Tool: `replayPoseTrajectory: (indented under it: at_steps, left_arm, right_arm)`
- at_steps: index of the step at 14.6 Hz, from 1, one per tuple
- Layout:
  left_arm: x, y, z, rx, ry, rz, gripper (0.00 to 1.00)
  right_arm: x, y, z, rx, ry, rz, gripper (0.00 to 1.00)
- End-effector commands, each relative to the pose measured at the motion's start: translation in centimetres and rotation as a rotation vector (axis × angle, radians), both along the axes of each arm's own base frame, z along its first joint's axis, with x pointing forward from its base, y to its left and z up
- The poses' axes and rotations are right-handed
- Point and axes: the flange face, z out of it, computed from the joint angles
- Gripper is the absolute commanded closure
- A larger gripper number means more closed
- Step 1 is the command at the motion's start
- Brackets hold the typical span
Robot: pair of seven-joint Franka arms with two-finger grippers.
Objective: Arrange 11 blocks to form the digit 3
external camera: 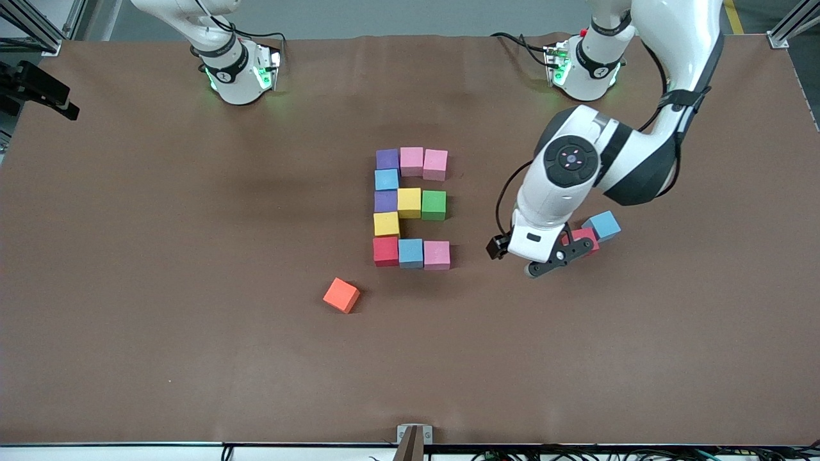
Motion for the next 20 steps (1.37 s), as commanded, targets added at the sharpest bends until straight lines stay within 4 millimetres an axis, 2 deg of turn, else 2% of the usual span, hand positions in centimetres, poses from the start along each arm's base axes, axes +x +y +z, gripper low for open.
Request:
replayPoseTrajectory:
  at_steps: [1, 4, 5, 6, 8, 12, 15, 18, 20]
  left_arm:
    - [-0.7, 2.5, 2.2, 0.018, 0.0, -0.174, 0.0]
    - [0.1, 6.5, 4.1, 0.043, 0.006, -0.188, 0.0]
    - [0.3, 7.8, 5.3, 0.052, 0.006, -0.205, 0.0]
    - [0.4, 9.4, 7.4, 0.06, -0.011, -0.219, 0.0]
    - [-0.5, 11.6, 10.7, 0.057, -0.01, -0.21, 0.0]
    - [-1.4, 17.4, 14.8, 0.044, 0.005, -0.243, 0.0]
    - [-2.1, 19.9, 16.9, 0.017, -0.004, -0.239, 0.0]
    - [-2.7, 21.1, 17.6, 0.027, 0.019, -0.262, 0.0]
    - [-2.9, 22.9, 18.4, 0.033, 0.017, -0.281, 0.0]
  right_arm:
    - [0.2, 0.1, 0.2, 0.01, 0.0, 0.012, 0.0]
    - [0.1, 0.0, 0.3, 0.012, -0.003, 0.076, 0.0]
    - [0.1, -0.1, 0.4, 0.009, -0.006, 0.074, 0.0]
    - [0.1, -0.1, 0.4, 0.005, -0.005, 0.073, 0.0]
    - [0.0, -0.2, 0.4, 0.001, -0.007, 0.069, 0.0]
    - [0.0, 0.1, 0.5, -0.001, -0.009, 0.041, 0.0]
    - [0.1, -0.1, 0.4, 0.003, -0.008, 0.053, 0.0]
    - [0.1, 0.0, 0.4, 0.005, -0.008, 0.055, 0.0]
    - [0.1, 0.0, 0.3, 0.009, -0.007, 0.055, 0.0]
